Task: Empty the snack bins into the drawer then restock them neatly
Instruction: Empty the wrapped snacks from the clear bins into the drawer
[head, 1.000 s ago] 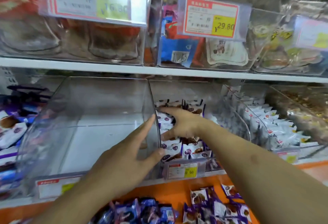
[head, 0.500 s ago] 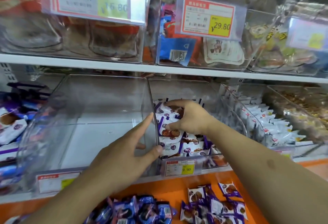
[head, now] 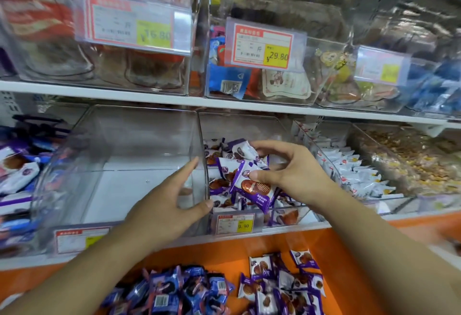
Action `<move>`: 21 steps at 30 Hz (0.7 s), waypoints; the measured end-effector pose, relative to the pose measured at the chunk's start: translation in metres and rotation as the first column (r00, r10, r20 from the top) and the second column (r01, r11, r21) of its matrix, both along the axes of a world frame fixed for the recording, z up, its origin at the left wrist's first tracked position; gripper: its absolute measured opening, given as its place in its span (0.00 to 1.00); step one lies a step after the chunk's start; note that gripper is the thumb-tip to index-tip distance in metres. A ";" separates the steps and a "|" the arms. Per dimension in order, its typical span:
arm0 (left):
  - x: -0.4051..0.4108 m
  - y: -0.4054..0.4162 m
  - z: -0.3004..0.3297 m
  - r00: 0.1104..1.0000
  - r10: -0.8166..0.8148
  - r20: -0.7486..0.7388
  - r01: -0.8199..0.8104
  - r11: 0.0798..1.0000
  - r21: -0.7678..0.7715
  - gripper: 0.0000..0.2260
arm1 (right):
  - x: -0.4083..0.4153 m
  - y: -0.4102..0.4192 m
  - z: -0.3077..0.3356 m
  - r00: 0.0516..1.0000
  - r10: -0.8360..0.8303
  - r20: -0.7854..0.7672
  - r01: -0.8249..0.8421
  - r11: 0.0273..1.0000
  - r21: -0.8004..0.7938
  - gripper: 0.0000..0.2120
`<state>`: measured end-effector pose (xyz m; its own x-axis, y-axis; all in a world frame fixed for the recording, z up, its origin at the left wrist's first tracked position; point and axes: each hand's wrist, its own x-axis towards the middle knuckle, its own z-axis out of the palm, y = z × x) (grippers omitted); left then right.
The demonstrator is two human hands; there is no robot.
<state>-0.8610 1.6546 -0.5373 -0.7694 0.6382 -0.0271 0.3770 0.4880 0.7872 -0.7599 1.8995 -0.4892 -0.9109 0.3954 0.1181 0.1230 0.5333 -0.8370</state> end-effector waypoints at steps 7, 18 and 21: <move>0.043 -0.013 0.012 0.992 -0.052 0.118 0.023 0.972 0.235 0.48 | 0.045 -0.045 0.020 0.995 0.071 -0.075 -0.078 0.993 -0.094 0.29; 0.076 -0.057 0.005 0.918 -0.108 0.381 -0.060 0.913 0.404 0.33 | 0.076 -0.105 -0.001 0.992 0.120 -0.027 -0.123 0.972 -0.202 0.30; 0.089 -0.052 -0.003 0.950 -0.100 0.295 -0.020 0.925 0.379 0.34 | 0.093 -0.095 -0.002 0.993 0.111 0.028 -0.102 0.969 -0.223 0.30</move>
